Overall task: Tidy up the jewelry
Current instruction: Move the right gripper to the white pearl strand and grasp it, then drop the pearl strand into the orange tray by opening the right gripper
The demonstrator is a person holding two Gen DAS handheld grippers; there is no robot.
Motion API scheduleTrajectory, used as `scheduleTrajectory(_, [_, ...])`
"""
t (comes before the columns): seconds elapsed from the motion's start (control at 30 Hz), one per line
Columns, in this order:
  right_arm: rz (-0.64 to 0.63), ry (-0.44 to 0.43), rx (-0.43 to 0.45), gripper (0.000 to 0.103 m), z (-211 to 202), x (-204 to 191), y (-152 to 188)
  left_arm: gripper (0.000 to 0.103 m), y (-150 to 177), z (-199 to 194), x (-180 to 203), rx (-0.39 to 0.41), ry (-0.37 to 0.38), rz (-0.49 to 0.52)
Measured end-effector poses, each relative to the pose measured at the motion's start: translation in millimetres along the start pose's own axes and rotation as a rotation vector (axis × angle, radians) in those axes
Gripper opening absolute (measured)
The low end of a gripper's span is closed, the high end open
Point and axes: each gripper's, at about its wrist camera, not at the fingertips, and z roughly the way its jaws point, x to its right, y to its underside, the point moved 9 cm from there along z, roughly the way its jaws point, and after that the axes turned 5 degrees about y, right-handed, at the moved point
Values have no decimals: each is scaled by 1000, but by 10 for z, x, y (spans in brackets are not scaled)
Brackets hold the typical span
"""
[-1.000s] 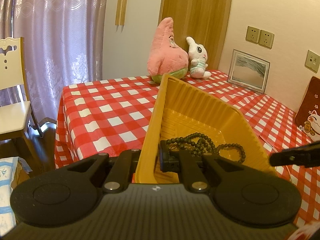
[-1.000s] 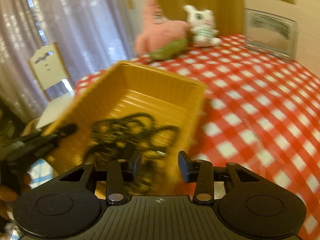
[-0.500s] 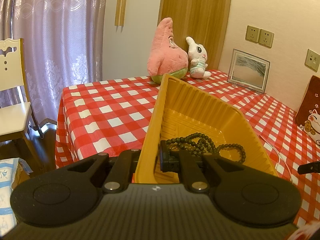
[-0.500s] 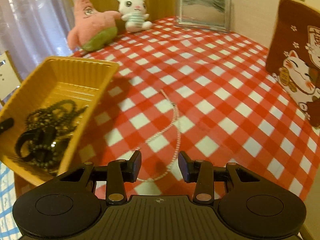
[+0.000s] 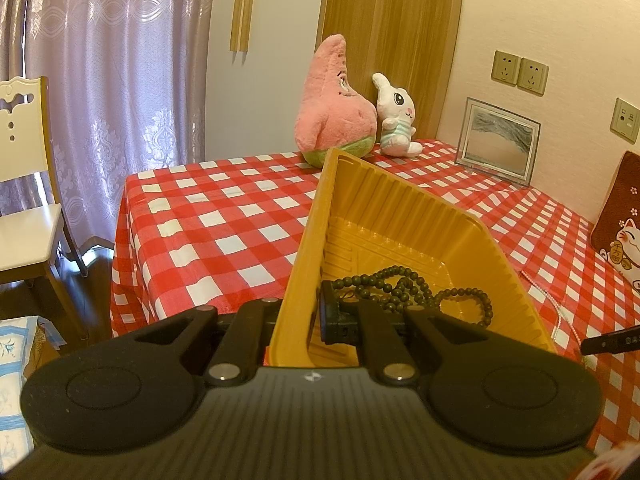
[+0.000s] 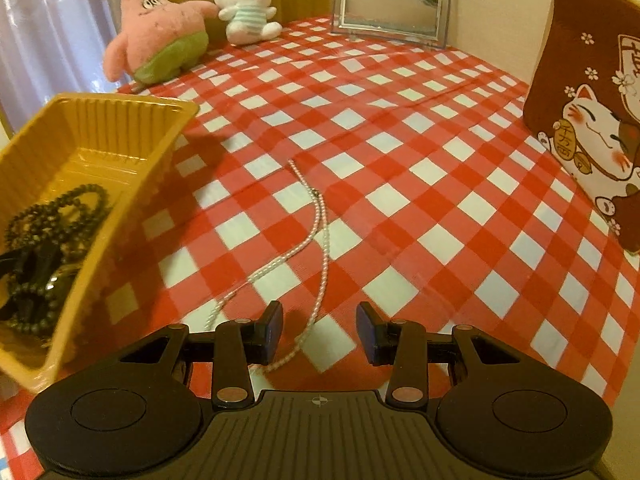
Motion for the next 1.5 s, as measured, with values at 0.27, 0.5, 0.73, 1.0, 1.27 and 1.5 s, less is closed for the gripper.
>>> scheduleTrajectory(0.27, [-18,11,49,40,251,-3,-168,8,0,0,1,0,0,-1])
scheduleTrajectory(0.5, [-48,2,77,23,347,-15,-298,8,0,10,-6,-1,-1,-2])
scheduleTrajectory(0.73, [-54,-30,60,2,337,-27,-287,8,-1,19,-19,0,0,-1])
scheduleTrajectory(1.0, [79,-161,149,1,-224,70,-618,8,-1,35,-30,0,1,-2])
scheduleTrajectory(1.27, [67,-266,315,1,-1096,-34,-1207,8,-4,37,-25,0,1,-2])
scheduleTrajectory(1.5, [35,-360,429,1,-1659,-343,-1604,8,-20,38,0,6,5,-3])
